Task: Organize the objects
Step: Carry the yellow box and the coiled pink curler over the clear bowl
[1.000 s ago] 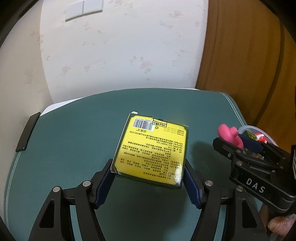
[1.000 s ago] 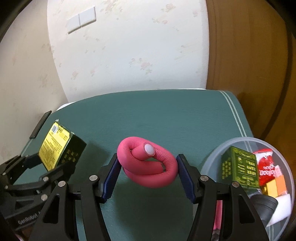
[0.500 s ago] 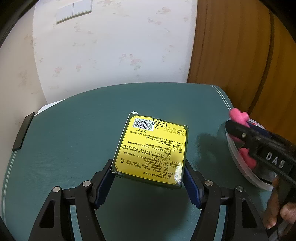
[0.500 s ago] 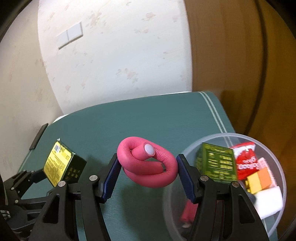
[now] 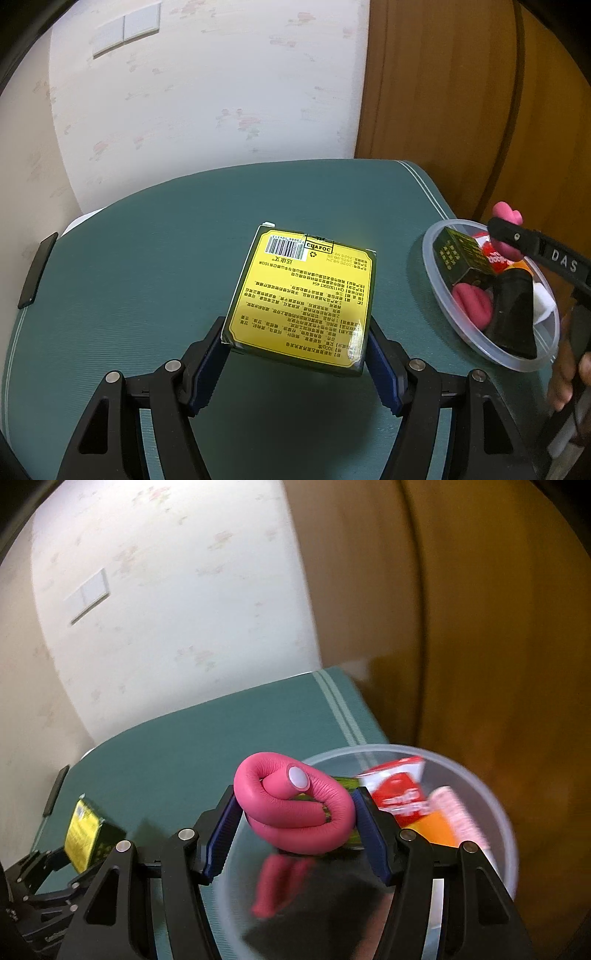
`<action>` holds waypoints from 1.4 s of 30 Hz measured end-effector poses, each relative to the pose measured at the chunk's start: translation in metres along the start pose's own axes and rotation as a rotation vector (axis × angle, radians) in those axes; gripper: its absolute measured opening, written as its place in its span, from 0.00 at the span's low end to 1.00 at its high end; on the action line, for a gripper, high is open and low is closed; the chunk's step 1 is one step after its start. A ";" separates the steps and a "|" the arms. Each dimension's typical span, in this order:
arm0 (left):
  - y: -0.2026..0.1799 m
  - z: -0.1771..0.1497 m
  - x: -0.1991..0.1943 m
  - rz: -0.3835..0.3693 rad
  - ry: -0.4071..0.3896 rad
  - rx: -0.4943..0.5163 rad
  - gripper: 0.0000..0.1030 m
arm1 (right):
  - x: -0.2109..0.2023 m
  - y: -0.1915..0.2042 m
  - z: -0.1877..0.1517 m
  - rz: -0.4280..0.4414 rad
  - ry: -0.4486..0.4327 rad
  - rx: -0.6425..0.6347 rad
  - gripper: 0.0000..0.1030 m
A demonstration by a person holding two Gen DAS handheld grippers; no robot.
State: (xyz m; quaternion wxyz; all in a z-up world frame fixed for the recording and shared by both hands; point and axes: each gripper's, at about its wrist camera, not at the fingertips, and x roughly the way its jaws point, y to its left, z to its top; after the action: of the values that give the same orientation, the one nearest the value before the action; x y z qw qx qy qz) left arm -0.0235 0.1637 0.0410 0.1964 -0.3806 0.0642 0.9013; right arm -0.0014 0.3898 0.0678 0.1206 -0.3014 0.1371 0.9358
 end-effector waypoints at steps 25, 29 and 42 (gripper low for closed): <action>-0.090 0.024 0.009 -0.201 0.032 0.106 0.71 | 0.025 -0.072 0.004 -0.013 0.109 0.119 0.61; -0.102 0.026 0.016 -0.251 0.053 0.107 0.71 | 0.024 -0.076 0.004 0.004 0.100 0.136 0.61; -0.119 0.031 0.040 -0.373 0.109 0.071 0.74 | 0.016 -0.077 0.003 0.005 0.095 0.157 0.62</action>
State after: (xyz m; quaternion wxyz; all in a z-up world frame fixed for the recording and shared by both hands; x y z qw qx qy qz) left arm -0.0218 0.2928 0.0382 0.3695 -0.4268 0.0350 0.8247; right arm 0.0077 0.4649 0.0463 0.1349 -0.3348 0.2164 0.9071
